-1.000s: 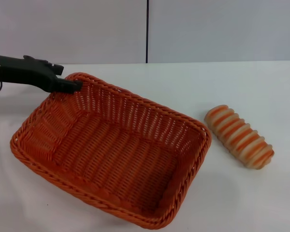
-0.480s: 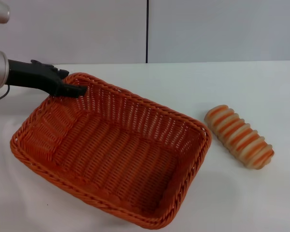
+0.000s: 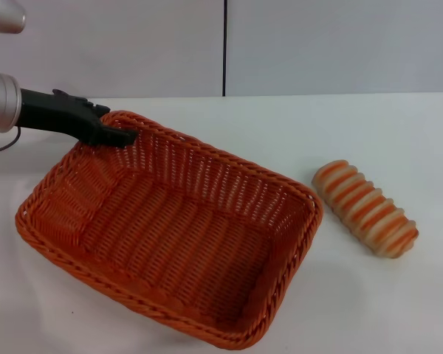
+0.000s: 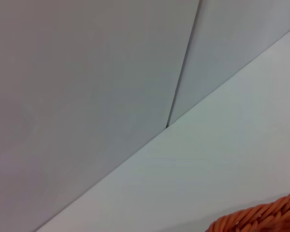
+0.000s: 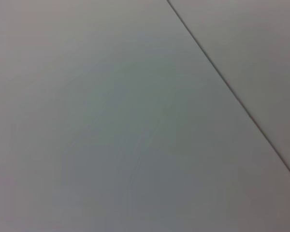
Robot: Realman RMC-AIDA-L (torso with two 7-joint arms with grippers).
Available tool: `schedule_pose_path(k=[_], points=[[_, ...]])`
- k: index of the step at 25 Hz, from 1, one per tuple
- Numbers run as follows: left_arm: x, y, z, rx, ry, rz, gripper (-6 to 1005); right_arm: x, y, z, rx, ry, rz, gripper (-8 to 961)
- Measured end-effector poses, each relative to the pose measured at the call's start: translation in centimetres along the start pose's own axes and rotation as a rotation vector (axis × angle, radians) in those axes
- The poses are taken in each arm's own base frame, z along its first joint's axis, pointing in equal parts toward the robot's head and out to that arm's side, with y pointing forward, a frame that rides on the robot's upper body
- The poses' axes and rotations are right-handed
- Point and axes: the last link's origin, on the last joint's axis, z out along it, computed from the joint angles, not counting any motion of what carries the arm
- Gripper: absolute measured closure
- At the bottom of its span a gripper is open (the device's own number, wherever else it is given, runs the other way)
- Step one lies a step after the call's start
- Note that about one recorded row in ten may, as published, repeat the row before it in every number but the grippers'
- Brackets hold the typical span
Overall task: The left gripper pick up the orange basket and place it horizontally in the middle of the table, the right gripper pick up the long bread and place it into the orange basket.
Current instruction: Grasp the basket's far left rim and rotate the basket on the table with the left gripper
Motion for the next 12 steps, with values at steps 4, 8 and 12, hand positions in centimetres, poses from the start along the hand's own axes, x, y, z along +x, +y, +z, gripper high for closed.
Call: schedule_pose_path(k=[4,8,12], points=[[-0.02,-0.04,-0.04,0.004,-0.004,0.002,264,0.0,-0.03,-0.01,0.001,0.0,0.0,144],[-0.04,0.0,-0.03,0.004,-0.008,0.007,275,0.07,-0.11,-0.01,0.007,0.005,0.0,143],[-0.21,0.04,0.0,0.003,-0.013,0.016,463,-0.06,-0.33,-0.09,0.02,-0.004,0.004,143]])
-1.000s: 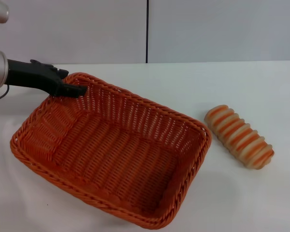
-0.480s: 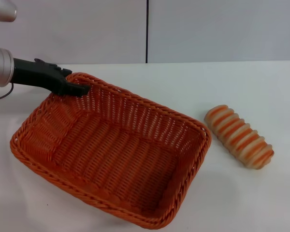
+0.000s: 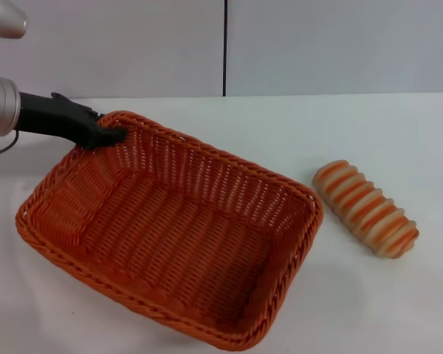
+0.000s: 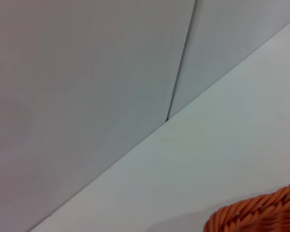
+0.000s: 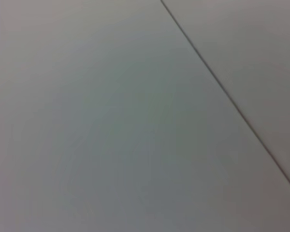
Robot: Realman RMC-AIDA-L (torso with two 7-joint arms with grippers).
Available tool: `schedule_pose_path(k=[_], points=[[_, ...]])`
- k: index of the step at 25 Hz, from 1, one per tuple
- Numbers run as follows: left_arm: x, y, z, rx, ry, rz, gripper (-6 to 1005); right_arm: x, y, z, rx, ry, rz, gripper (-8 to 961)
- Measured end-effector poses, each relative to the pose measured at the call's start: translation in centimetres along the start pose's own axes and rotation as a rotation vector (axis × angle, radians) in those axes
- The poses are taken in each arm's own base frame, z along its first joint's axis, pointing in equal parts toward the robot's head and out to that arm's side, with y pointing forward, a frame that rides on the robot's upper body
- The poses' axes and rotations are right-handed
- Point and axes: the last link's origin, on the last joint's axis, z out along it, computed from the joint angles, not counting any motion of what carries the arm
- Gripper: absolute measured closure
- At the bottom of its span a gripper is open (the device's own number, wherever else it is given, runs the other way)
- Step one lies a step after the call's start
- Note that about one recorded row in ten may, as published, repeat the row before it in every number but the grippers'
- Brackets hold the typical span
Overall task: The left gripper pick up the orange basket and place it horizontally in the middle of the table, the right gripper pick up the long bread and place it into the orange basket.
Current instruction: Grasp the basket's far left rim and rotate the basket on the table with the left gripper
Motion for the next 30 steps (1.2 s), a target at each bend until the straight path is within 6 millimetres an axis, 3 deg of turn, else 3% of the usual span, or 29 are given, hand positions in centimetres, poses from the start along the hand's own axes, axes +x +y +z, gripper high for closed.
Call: schedule_pose_path(k=[1,7,18,30], points=[[-0.1,0.0,0.0,0.0,-0.001,0.0,555,0.0,-0.1,0.0,0.003,-0.002,0.001,143],[-0.3,0.0,0.0,0.001,-0.003,-0.007,764,-0.1,-0.2,-0.1,0.009,-0.006,0.001,143],[-0.2,0.2,-0.4,-0.028,0.048,-0.082,781,-0.1,-0.2,-0.1,0.009,-0.005,0.001,144],[-0.4,-0.2,-3.8,-0.115,0.247,-0.333,795,0.1,0.0,0.2,0.01,0.001,0.004,143]])
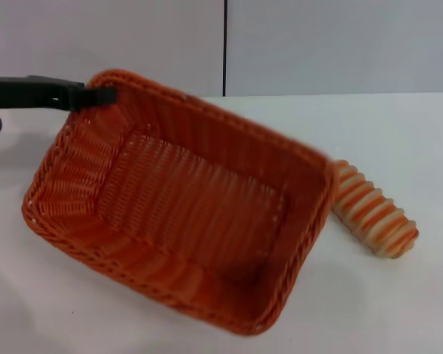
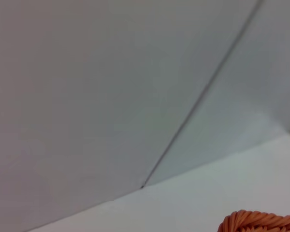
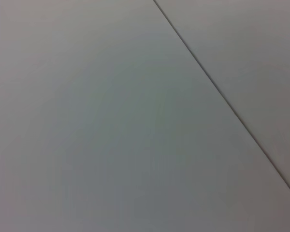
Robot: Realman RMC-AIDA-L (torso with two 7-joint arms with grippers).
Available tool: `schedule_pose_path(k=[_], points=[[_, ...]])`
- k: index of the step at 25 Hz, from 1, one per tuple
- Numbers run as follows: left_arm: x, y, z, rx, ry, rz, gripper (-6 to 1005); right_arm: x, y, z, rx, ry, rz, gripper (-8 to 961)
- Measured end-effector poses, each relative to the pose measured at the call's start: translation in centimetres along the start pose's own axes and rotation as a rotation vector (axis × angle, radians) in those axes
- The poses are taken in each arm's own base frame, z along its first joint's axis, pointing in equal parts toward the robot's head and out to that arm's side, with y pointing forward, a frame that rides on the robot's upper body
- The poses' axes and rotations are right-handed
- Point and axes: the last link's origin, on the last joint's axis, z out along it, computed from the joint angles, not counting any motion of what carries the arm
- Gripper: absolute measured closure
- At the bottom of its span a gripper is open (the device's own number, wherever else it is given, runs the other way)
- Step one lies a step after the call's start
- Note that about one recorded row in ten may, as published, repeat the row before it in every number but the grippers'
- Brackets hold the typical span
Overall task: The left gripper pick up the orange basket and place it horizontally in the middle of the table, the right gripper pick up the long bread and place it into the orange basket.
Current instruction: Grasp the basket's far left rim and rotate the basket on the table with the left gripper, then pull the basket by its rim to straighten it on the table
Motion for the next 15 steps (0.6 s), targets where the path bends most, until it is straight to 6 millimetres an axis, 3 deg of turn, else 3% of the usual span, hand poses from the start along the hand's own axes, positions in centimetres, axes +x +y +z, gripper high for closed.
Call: schedule_pose_path(k=[5,15], points=[[-0.6,-0.3,-1.2,-0.014,0.077,-0.128,803,0.1,0.0,0.0,0.001,0.003,0.001,143],[-4.0,-1.5,-1.9,-0.001,0.178,-0.319,803,0.1,-0.3,0.2,0.016,0.017,-0.003,143]])
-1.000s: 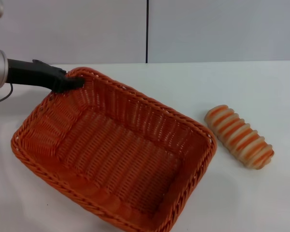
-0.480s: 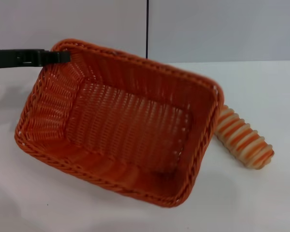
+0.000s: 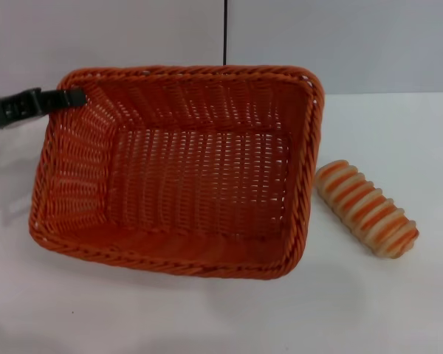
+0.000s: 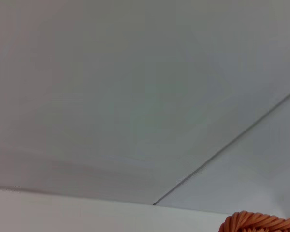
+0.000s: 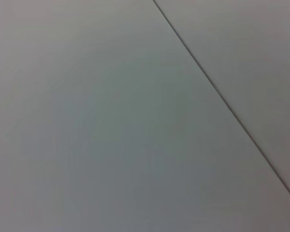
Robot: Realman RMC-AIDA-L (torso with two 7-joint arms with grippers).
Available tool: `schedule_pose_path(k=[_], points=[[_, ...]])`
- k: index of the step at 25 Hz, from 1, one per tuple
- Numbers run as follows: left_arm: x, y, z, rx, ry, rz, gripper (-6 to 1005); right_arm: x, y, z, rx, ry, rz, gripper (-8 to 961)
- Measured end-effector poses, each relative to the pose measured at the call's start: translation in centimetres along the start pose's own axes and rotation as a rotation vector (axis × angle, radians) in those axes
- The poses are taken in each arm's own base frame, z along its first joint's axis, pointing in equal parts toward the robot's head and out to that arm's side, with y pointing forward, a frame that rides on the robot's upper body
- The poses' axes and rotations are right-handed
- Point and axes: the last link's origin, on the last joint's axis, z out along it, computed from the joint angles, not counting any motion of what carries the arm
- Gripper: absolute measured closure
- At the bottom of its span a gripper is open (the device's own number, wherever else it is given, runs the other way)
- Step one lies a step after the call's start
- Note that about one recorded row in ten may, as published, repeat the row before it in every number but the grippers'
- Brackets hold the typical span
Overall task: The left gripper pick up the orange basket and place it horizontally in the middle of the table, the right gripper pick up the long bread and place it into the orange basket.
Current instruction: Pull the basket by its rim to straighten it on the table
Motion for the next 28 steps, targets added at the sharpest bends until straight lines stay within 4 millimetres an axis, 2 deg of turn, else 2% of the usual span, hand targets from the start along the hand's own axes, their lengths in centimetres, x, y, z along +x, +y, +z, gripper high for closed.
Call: schedule_pose_path(k=[1,3,13,28], points=[[-1.1,-0.8,0.0,0.007,0.019,-0.043,803,0.0,0.0,0.2,0.002,0.004,-0.001,143],[-1.9,-1.3,0.1,0.017,0.021,-0.066,803,0.0,0.0,0.4,0.002,0.01,-0.002,143],[-3.4,-2.0,0.0,0.034,0.005,-0.102,802,0.1,0.7,1.3,-0.012,0.016,-0.006,144],[-4.1,-2.1,0.1,0.042,-0.022,-0.12,803,0.0,0.8,1.7,-0.013,0.018,-0.014,144]])
